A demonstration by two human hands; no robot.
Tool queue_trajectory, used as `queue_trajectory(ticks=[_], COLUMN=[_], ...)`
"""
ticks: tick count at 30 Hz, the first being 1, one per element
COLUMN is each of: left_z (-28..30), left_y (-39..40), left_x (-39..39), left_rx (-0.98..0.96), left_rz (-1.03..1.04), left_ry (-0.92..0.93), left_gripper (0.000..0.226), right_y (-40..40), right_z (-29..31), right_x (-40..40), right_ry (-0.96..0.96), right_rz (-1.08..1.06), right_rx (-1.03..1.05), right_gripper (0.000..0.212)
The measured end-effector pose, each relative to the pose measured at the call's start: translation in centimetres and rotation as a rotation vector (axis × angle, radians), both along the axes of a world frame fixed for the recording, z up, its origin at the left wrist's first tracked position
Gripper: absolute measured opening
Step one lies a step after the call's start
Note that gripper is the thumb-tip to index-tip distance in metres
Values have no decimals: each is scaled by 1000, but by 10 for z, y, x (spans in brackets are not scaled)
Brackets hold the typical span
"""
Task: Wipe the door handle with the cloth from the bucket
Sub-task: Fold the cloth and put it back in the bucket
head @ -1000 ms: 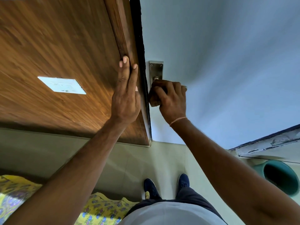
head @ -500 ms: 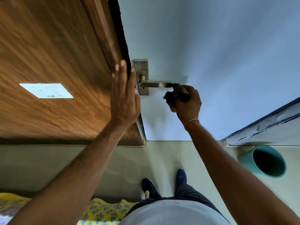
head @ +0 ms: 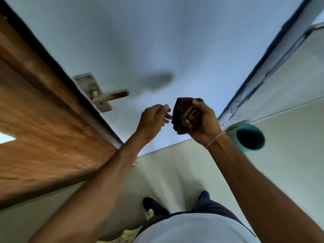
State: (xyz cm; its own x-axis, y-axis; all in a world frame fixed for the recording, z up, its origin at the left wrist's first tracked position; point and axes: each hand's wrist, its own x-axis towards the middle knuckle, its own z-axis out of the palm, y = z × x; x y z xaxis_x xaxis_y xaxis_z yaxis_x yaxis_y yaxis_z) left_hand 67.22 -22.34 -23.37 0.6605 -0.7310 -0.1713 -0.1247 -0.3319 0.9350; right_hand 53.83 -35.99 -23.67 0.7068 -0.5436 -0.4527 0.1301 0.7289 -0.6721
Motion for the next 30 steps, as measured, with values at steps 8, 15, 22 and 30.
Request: queue_trajectory(ticks=[8,15,22,30], left_z=[2,-11,-32,-57], left_y=[-125,-243,-339,-434], left_x=[-106,-215,-289,-318], left_rx=[-68,-57,44,89], left_rz=[-132,-204,-228,-352], left_ry=[112,227,550,663], left_gripper=[21,23,38,21], right_y=[-95,-189,-255,-334], right_z=[-16,-23,-15,-50], right_x=[-122,-267,-356,-374], right_ry=[199,277,196,798], right_rz=[-153,-89,-167,-318], right_rx=[-97,-190,-56,-362], right_gripper=[45,47,32,57])
